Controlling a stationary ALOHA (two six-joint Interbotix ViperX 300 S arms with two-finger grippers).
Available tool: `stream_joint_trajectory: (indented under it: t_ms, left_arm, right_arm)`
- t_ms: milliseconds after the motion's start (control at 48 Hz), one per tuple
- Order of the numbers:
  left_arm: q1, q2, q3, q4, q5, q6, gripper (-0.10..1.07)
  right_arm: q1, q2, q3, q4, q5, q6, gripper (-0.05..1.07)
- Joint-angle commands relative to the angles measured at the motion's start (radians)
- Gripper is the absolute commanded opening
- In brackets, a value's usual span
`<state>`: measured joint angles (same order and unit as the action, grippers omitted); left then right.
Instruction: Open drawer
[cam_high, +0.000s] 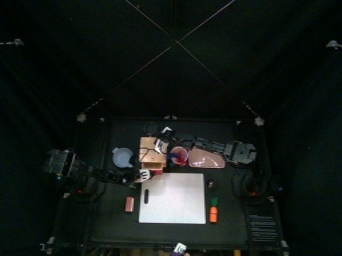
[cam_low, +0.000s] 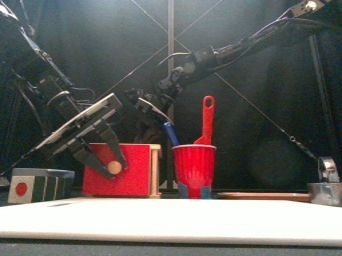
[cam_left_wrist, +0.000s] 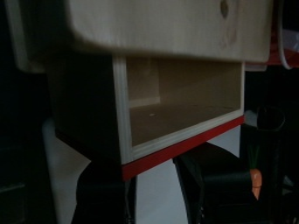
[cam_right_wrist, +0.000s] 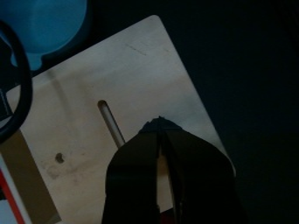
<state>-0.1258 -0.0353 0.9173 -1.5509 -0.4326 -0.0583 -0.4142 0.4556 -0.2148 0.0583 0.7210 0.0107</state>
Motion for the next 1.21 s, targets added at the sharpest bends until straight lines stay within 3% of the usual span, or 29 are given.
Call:
stream_joint_trajectory:
  t_ms: [0,667,938,1188]
  left_arm:
    - [-0.023,-0.012,-0.015,-0.012,-0.011,-0.002,0.58]
    - [-0.123,-0.012,-0.025,-0.074,-0.011,-0.002,0.58]
    - [-0.127,-0.003,-0.023,-0.072,-0.011,-0.002,0.59]
    - [-0.127,0.002,-0.017,-0.066,-0.023,0.0,0.74]
  right_arm:
    - [0.0,-0.006,0.003,0.002,0.015,0.002,0.02]
    - [-0.002,-0.005,0.005,0.008,0.023,0.005,0.02]
    - [0.0,-0.003,0.003,0.008,0.023,0.005,0.02]
    - [-0.002,0.002,0.002,0.005,0.023,0.003,0.02]
